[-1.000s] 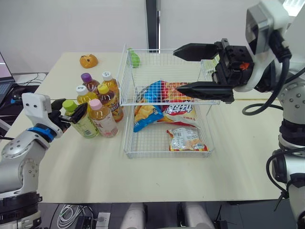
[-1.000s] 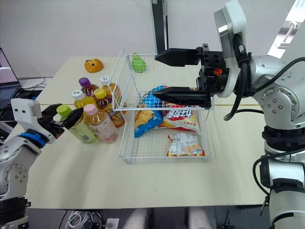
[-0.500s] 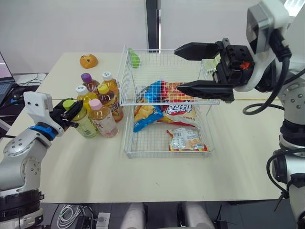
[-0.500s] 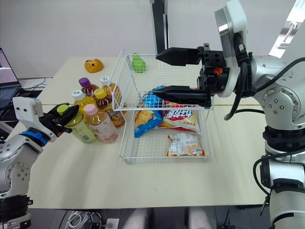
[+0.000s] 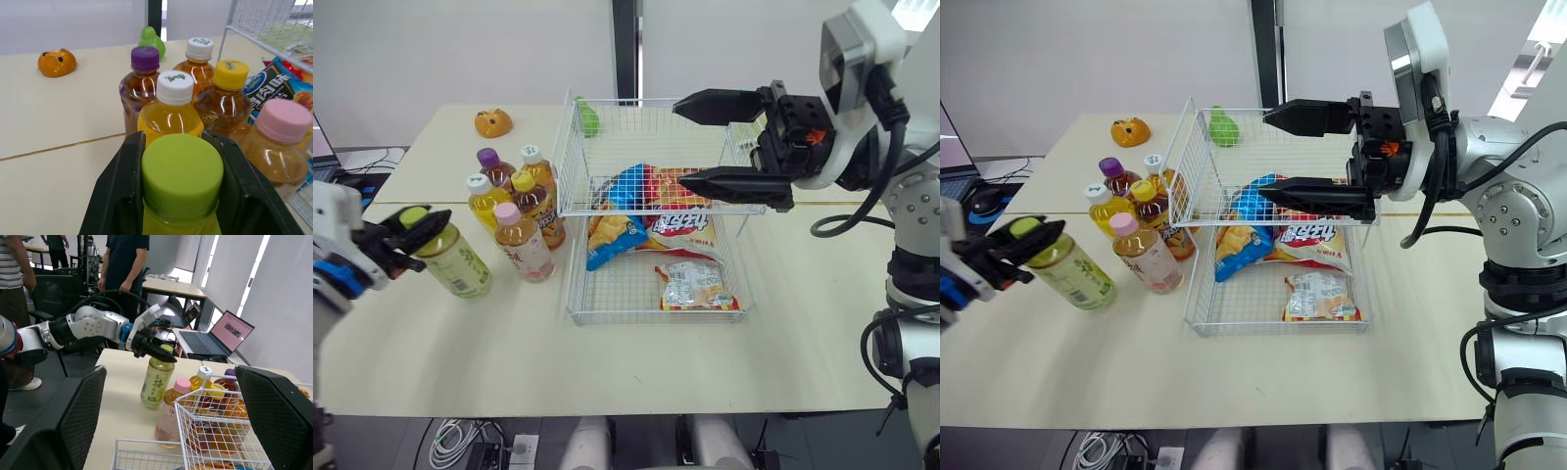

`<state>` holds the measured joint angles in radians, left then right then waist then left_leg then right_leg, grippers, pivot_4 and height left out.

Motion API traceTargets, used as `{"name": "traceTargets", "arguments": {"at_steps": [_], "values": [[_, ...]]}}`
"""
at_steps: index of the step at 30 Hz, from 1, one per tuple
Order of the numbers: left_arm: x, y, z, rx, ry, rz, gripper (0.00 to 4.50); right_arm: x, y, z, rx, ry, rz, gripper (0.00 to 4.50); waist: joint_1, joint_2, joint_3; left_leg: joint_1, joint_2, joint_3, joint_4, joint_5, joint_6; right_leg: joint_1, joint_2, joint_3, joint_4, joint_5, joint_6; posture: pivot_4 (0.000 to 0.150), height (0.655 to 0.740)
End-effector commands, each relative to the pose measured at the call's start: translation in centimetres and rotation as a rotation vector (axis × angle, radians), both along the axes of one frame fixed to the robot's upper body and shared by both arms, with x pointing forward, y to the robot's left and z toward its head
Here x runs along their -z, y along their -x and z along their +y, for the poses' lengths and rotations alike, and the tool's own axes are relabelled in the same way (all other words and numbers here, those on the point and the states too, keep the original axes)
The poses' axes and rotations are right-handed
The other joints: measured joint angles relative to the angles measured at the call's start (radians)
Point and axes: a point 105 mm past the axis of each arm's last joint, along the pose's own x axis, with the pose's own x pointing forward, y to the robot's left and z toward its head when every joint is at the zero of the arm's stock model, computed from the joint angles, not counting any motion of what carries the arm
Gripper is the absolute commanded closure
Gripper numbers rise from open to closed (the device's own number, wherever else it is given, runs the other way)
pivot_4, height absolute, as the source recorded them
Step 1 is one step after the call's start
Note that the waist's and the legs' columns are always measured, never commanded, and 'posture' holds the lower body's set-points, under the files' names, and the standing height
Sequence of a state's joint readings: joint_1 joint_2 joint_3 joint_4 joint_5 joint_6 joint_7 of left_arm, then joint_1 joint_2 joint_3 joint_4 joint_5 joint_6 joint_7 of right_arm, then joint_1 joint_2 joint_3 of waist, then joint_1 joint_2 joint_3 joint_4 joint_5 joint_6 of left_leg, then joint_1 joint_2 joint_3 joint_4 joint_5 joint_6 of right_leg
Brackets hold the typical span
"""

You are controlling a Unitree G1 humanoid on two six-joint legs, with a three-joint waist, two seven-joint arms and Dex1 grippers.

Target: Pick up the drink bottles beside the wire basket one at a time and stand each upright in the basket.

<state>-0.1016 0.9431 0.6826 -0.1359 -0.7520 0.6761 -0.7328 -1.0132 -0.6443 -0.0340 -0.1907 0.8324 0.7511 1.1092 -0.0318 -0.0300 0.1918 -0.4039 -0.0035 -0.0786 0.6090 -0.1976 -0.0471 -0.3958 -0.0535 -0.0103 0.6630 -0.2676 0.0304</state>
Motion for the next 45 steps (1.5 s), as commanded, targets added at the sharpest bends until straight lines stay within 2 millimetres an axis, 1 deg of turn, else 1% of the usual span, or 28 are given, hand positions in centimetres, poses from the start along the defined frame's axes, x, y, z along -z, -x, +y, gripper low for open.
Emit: {"name": "traceTargets", "arguments": {"at_steps": [1, 5, 9, 12, 16, 19, 21, 23, 25, 29, 34, 39, 41, 43, 45], "values": [[-4.5, 2.0, -0.7, 0.089, -0.032, -0.079, 3.12, -0.7, 0.4, -0.1, -0.011, -0.022, -0.047, 0.0, 0.001, 0.0, 0.0, 0.0, 0.0, 0.0, 0.0, 0.0, 0.0, 0.0, 0.0, 0.0, 0.0, 0.0, 0.0, 0.15, 0.74], [-6.5, 3.2, -0.7, 0.121, -0.06, -0.086, 3.12, -0.6, 0.4, 0.1, -0.025, -0.031, -0.047, 0.0, 0.002, 0.0, 0.003, 0.0, 0.0, 0.0, 0.0, 0.0, 0.0, 0.0, 0.0, 0.0, 0.0, 0.0, 0.0, 0.15, 0.74], [-8.8, 3.9, -0.7, 0.14, -0.076, -0.119, 3.12, -0.6, 0.3, 0.2, -0.032, -0.035, -0.048, 0.0, 0.002, -0.002, 0.005, 0.0, 0.0, 0.0, 0.0, 0.0, 0.0, -0.001, 0.0, 0.0, 0.0, 0.0, 0.0, 0.15, 0.74], [-10.6, 4.3, -1.1, 0.169, -0.096, -0.135, 3.12, -0.6, 0.2, 0.2, -0.035, -0.04, -0.05, 0.0, 0.001, -0.003, 0.006, -0.002, 0.0, 0.0, 0.0, 0.0, 0.0, -0.003, 0.0, 0.0, 0.0, 0.0, 0.0, 0.15, 0.74], [-12.7, 4.7, -1.9, 0.22, -0.108, -0.153, 3.12, -0.6, 0.2, 0.3, -0.035, -0.045, -0.051, 0.0, 0.0, -0.003, 0.006, -0.009, 0.0, 0.001, 0.0, 0.0, 0.0, -0.01, 0.0, 0.0, 0.002, 0.0, 0.0, 0.15, 0.74], [-15.9, 5.1, -3.5, 0.3, -0.135, -0.203, 3.12, -0.7, 0.3, 0.0, -0.024, -0.048, -0.049, 0.0, 0.002, -0.007, 0.008, -0.011, -0.001, 0.0, 0.0, 0.0, 0.0, -0.012, 0.001, -0.001, 0.003, 0.0, 0.0, 0.15, 0.74], [-17.0, 5.0, -4.0, 0.327, -0.138, -0.22, 3.12, -0.8, 0.2, -0.1, -0.015, -0.05, -0.048, 0.0, 0.001, -0.007, 0.008, -0.013, -0.002, 0.0, 0.001, 0.0, 0.0, -0.013, 0.002, -0.001, 0.002, 0.0, 0.0, 0.15, 0.74], [-17.6, 4.6, -4.6, 0.35, -0.172, -0.229, 3.12, -0.9, 0.1, -0.3, -0.002, -0.059, -0.045, 0.0, 0.0, -0.007, 0.008, -0.012, -0.002, 0.001, 0.001, 0.0, 0.0, -0.013, 0.0, 0.0, 0.002, 0.001, 0.001, 0.15, 0.74], [-18.2, 4.1, -5.7, 0.397, -0.19, -0.246, 3.12, -0.9, 0.0, -0.5, 0.024, -0.064, -0.054, 0.0, 0.001, -0.007, 0.009, -0.012, -0.003, 0.001, 0.001, 0.0, 0.0, -0.013, 0.0, 0.0, 0.002, 0.001, 0.002, 0.15, 0.74], [-20.2, 2.8, -8.7, 0.55, -0.144, -0.306, 3.12, -1.3, -0.4, -1.3, 0.115, -0.093, -0.097, 0.0, 0.009, -0.009, 0.01, -0.014, -0.004, 0.0, 0.003, 0.0, -0.001, -0.013, 0.003, -0.002, 0.003, 0.001, 0.003, 0.15, 0.74], [-21.5, 1.1, -11.4, 0.701, -0.136, -0.315, 3.12, -1.6, -0.3, -2.4, 0.199, -0.09, -0.133, 0.0, 0.001, -0.009, 0.01, -0.014, -0.004, 0.002, 0.004, 0.0, -0.001, -0.013, 0.003, 0.0, 0.002, 0.002, 0.004, 0.15, 0.74], [-23.1, -0.3, -13.5, 0.821, -0.112, -0.361, 3.12, -1.5, -0.4, -3.6, 0.297, -0.062, -0.16, 0.0, -0.001, -0.009, 0.01, -0.014, -0.004, 0.002, 0.004, 0.001, -0.001, -0.014, 0.004, 0.0, 0.004, 0.003, 0.003, 0.15, 0.74], [-23.5, -1.9, -14.6, 0.844, -0.106, -0.39, 3.12, -1.4, -0.4, -4.2, 0.355, -0.05, -0.172, 0.0, -0.001, -0.009, 0.01, -0.015, -0.004, 0.002, 0.005, 0.001, -0.001, -0.015, 0.004, 0.001, 0.004, 0.003, 0.002, 0.15, 0.74], [-23.6, -3.1, -15.6, 0.857, -0.109, -0.408, 3.12, -1.3, -0.4, -4.7, 0.401, -0.044, -0.179, 0.0, -0.001, -0.009, 0.01, -0.015, -0.004, 0.002, 0.005, 0.001, -0.001, -0.015, 0.003, 0.001, 0.004, 0.003, 0.002, 0.15, 0.74], [-23.5, -4.5, -17.0, 0.87, -0.106, -0.436, 3.12, -1.0, -0.3, -5.2, 0.452, -0.033, -0.186, 0.0, 0.001, -0.009, 0.01, -0.015, -0.004, 0.002, 0.005, 0.001, 0.0, -0.015, 0.003, 0.001, 0.004, 0.003, 0.002, 0.15, 0.74]]}}
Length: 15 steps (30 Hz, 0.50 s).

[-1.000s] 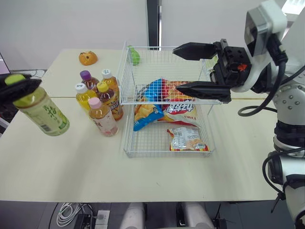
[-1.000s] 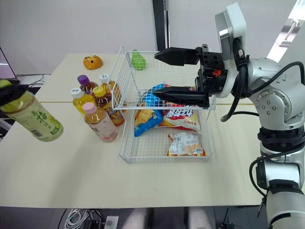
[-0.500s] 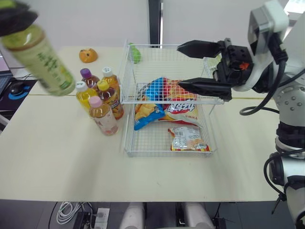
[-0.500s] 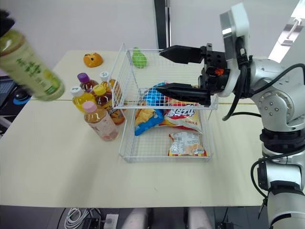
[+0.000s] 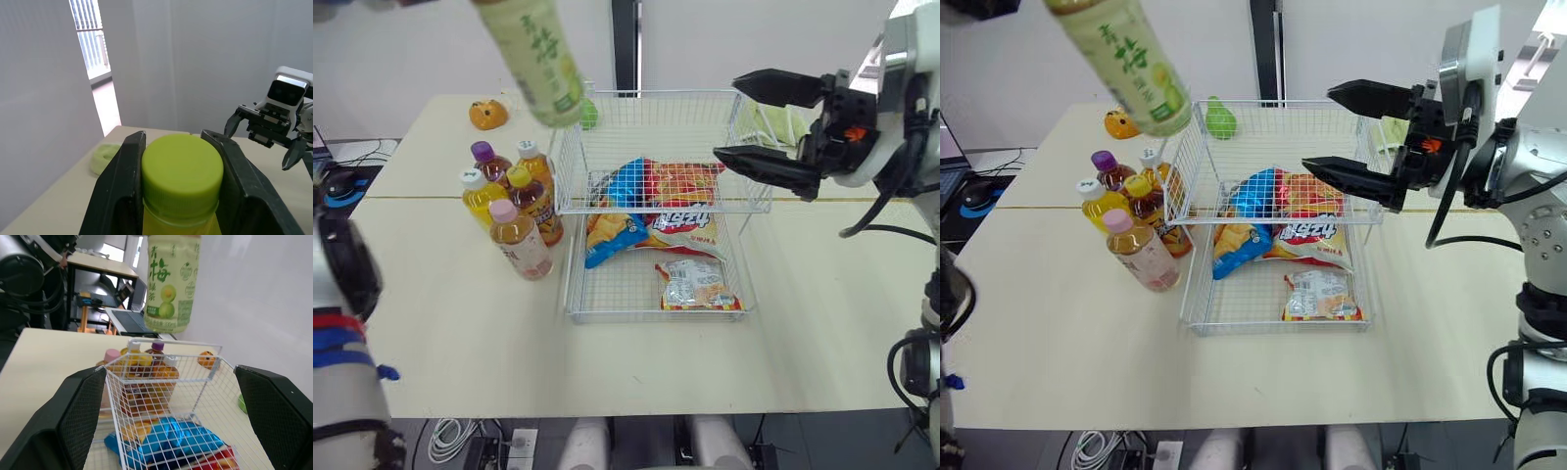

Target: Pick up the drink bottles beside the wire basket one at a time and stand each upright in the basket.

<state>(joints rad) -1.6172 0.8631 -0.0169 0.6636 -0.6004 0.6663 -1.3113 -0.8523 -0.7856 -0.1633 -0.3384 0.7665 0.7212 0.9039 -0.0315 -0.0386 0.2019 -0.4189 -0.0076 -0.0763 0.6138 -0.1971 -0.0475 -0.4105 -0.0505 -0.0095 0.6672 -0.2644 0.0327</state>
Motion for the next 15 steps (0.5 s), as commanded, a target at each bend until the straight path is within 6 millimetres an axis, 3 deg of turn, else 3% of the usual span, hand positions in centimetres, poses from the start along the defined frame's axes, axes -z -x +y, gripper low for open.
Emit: {"name": "traceTargets", "arguments": {"at_steps": [1, 3, 8, 15], "values": [[-1.3, -0.9, -1.6, 0.011, 0.022, -0.107, 3.12, -0.8, 0.8, -1.1, 0.097, 0.001, -0.068, 0.0, 0.001, 0.0, 0.0, 0.0, 0.0, 0.0, 0.0, 0.0, 0.0, 0.0, 0.0, 0.0, 0.0, 0.0, 0.0, 0.15, 0.74], [-1.2, -1.6, -2.6, 0.024, 0.028, -0.113, 3.12, -0.7, 0.9, -1.4, 0.132, 0.0, -0.071, 0.0, 0.002, 0.0, 0.0, 0.0, 0.0, 0.0, 0.001, 0.0, 0.0, 0.0, -0.001, 0.0, 0.001, 0.0, 0.0, 0.15, 0.74], [1.3, -4.5, -6.9, 0.036, -0.008, -0.141, 3.12, -0.1, 1.1, -2.8, 0.276, 0.02, -0.08, 0.0, 0.003, 0.0, 0.001, -0.004, -0.001, 0.0, 0.006, 0.0, 0.0, -0.001, -0.001, -0.001, 0.004, 0.0, 0.0, 0.15, 0.74], [3.0, -6.6, -12.7, 0.007, 0.003, -0.143, 3.12, 0.6, 1.3, -4.1, 0.391, 0.024, -0.067, 0.0, 0.002, -0.001, 0.001, -0.014, -0.001, 0.002, 0.017, -0.001, 0.001, -0.011, -0.002, -0.001, 0.013, 0.0, 0.001, 0.15, 0.74]]}}
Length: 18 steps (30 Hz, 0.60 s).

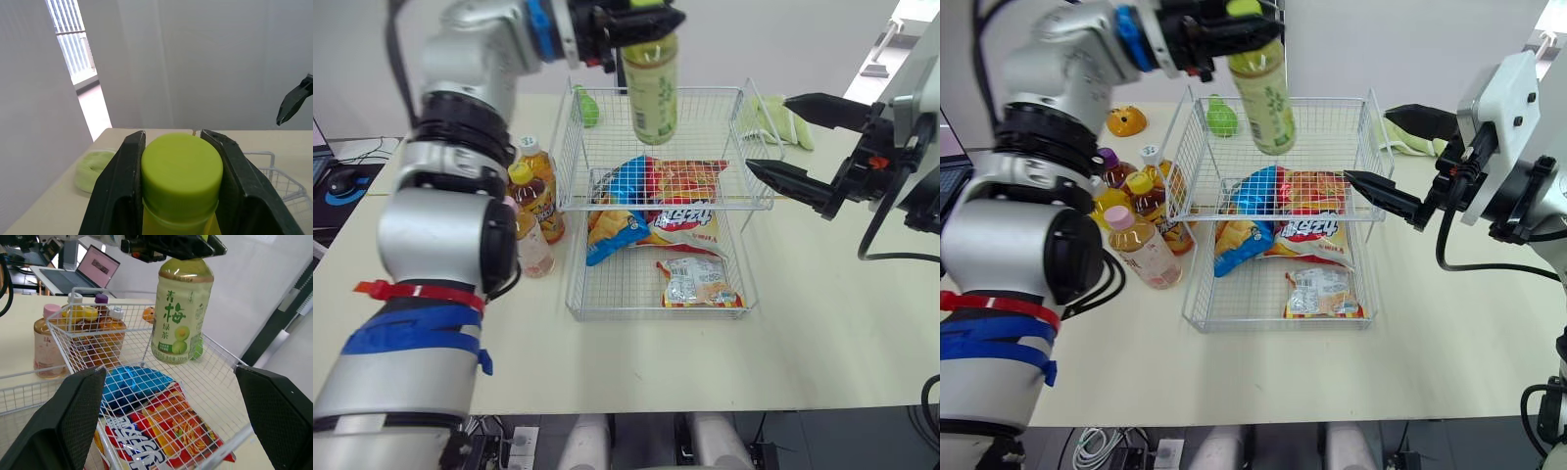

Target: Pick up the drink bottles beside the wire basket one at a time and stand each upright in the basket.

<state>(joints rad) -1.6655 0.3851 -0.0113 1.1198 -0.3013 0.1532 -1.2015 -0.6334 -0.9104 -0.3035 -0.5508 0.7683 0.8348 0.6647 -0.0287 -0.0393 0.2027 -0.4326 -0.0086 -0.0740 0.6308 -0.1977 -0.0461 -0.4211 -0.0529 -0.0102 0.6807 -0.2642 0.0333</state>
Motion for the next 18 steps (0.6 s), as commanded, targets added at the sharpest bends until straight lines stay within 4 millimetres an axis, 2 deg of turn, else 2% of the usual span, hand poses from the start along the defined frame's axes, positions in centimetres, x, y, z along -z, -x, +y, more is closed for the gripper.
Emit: {"name": "traceTargets", "arguments": {"at_steps": [1, 6, 11, 18], "values": [[-3.7, 1.0, -2.0, -0.026, 0.059, -0.141, 3.12, -1.3, 0.9, -0.5, 0.046, -0.003, -0.07, 0.0, -0.001, 0.0, 0.0, 0.0, 0.0, 0.0, 0.0, 0.0, 0.0, 0.0, 0.0, 0.0, 0.0, 0.0, 0.0, 0.15, 0.74], [-3.9, 0.4, -4.3, -0.092, 0.075, -0.169, 3.12, -1.2, 1.1, -0.4, 0.05, -0.015, -0.071, 0.0, -0.004, 0.0, 0.0, 0.0, 0.0, 0.0, -0.001, 0.0, 0.0, 0.0, 0.0, 0.0, 0.0, 0.0, 0.0, 0.15, 0.74], [-4.1, 0.1, -5.4, -0.127, 0.113, -0.149, 3.12, -1.1, 1.1, -0.3, 0.056, -0.018, -0.067, 0.0, -0.003, 0.0, 0.0, 0.0, 0.0, 0.0, 0.0, 0.0, 0.0, 0.0, 0.0, 0.0, 0.0, 0.0, 0.0, 0.15, 0.74], [-2.5, -0.4, -6.5, -0.124, 0.106, -0.083, 3.12, -1.0, 1.1, 0.0, 0.058, -0.029, -0.062, 0.0, -0.002, 0.0, 0.0, 0.0, 0.0, 0.0, 0.0, 0.0, 0.0, 0.0, 0.0, 0.0, 0.0, 0.0, 0.0, 0.15, 0.74]]}}
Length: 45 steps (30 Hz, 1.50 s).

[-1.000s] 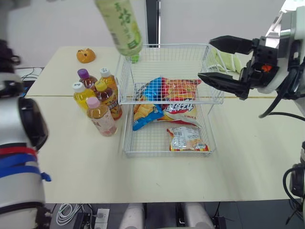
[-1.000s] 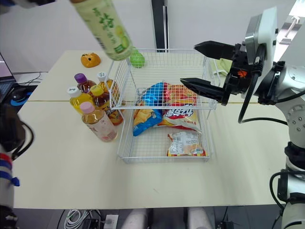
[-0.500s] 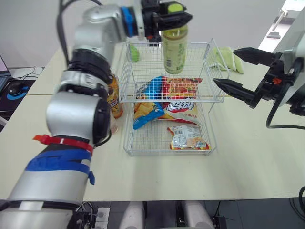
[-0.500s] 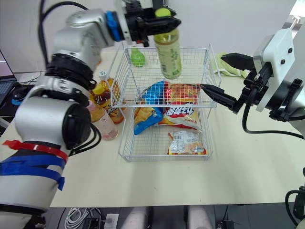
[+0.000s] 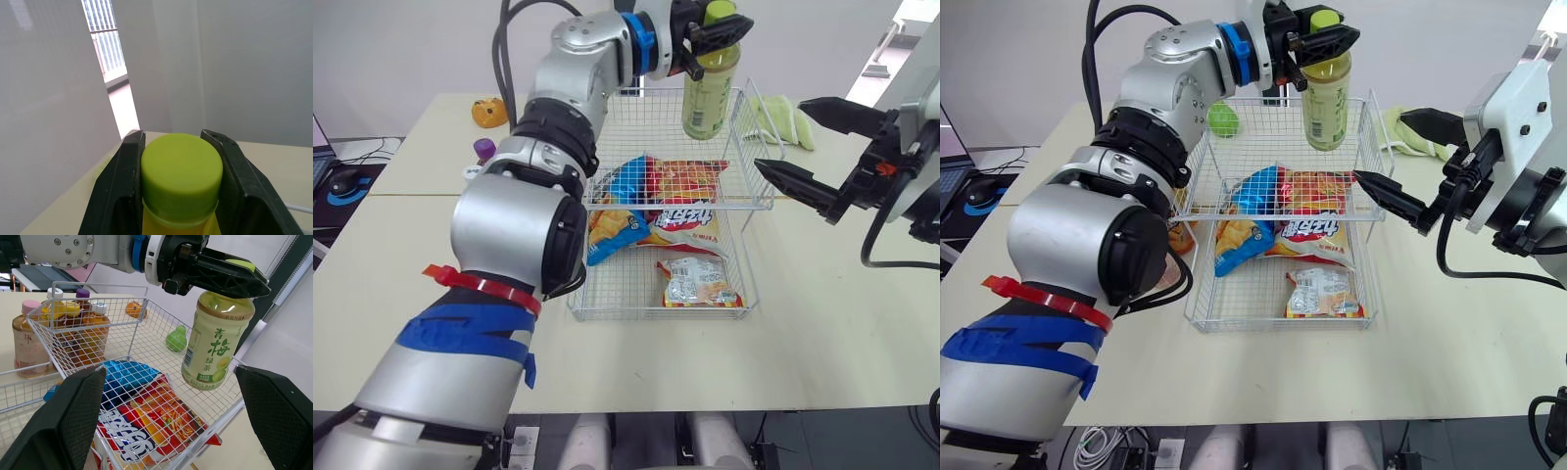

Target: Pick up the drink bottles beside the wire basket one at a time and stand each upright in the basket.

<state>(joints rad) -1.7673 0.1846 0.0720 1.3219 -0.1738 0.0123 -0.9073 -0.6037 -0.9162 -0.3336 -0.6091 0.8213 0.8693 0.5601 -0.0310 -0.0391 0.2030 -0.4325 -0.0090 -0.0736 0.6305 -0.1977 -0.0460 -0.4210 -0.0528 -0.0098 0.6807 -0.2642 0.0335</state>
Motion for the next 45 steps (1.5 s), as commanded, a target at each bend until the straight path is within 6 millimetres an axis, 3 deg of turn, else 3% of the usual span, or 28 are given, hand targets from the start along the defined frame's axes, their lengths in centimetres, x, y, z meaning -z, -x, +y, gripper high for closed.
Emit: {"name": "traceTargets", "arguments": {"at_steps": [1, 11, 21, 23, 35, 41, 44, 45], "values": [[-2.6, 1.2, -0.7, 0.018, 0.03, -0.075, 3.12, -0.9, 0.7, 0.1, 0.003, -0.002, -0.052, 0.0, 0.0, 0.0, 0.0, 0.0, 0.0, 0.0, 0.0, 0.0, 0.0, 0.0, 0.0, 0.0, 0.0, 0.0, 0.0, 0.15, 0.74], [-0.7, 0.8, -1.3, 0.039, 0.008, -0.014, 3.12, -0.8, 0.5, 0.3, 0.003, -0.012, -0.037, 0.0, 0.0, 0.0, 0.0, 0.0, 0.0, 0.0, 0.0, 0.0, 0.0, 0.0, 0.0, 0.0, 0.0, 0.0, 0.0, 0.15, 0.74], [-1.9, 1.2, -0.3, 0.064, 0.031, -0.033, 0.05, -1.1, 0.2, 0.3, -0.004, -0.018, -0.038, 0.0, -0.001, 0.0, 0.0, 0.0, 0.0, 0.0, 0.001, 0.0, 0.0, 0.0, 0.0, 0.0, 0.001, 0.0, 0.0, 0.15, 0.74], [-2.5, 1.2, 0.6, 0.061, 0.048, -0.04, 0.05, -1.4, 0.2, 0.1, -0.002, -0.027, -0.047, 0.0, -0.001, 0.0, 0.0, 0.0, 0.0, 0.0, 0.001, 0.0, 0.0, 0.0, 0.0, 0.0, 0.001, 0.0, 0.0, 0.15, 0.74], [-5.6, 2.1, 7.7, 0.093, 0.187, -0.038, 0.05, -3.3, 0.0, -0.2, -0.065, -0.029, -0.093, 0.0, -0.001, 0.001, 0.0, 0.001, 0.0, 0.0, 0.002, 0.0, 0.0, 0.001, 0.0, 0.0, 0.002, 0.0, 0.0, 0.15, 0.74], [-5.1, 2.3, 14.3, -0.03, 0.2, -0.051, 0.05, -4.0, 0.9, 1.3, -0.241, -0.055, -0.06, 0.0, -0.017, 0.003, -0.001, 0.002, 0.001, 0.0, 0.001, 0.0, 0.0, 0.001, 0.001, 0.001, 0.002, 0.0, -0.001, 0.15, 0.74], [-4.0, 2.2, 19.2, -0.206, 0.212, -0.055, 0.05, -4.6, 1.4, 2.7, -0.369, -0.075, -0.034, 0.0, -0.028, 0.003, -0.001, 0.002, 0.002, 0.0, 0.002, 0.0, 0.0, 0.001, 0.001, 0.001, 0.004, 0.001, -0.001, 0.15, 0.74], [-3.7, 2.3, 20.1, -0.24, 0.207, -0.057, 0.05, -4.6, 1.5, 3.0, -0.394, -0.076, -0.026, 0.0, -0.029, 0.003, -0.001, 0.003, 0.002, 0.0, 0.002, 0.0, 0.0, 0.001, 0.001, 0.002, 0.004, 0.001, -0.001, 0.15, 0.74]]}}
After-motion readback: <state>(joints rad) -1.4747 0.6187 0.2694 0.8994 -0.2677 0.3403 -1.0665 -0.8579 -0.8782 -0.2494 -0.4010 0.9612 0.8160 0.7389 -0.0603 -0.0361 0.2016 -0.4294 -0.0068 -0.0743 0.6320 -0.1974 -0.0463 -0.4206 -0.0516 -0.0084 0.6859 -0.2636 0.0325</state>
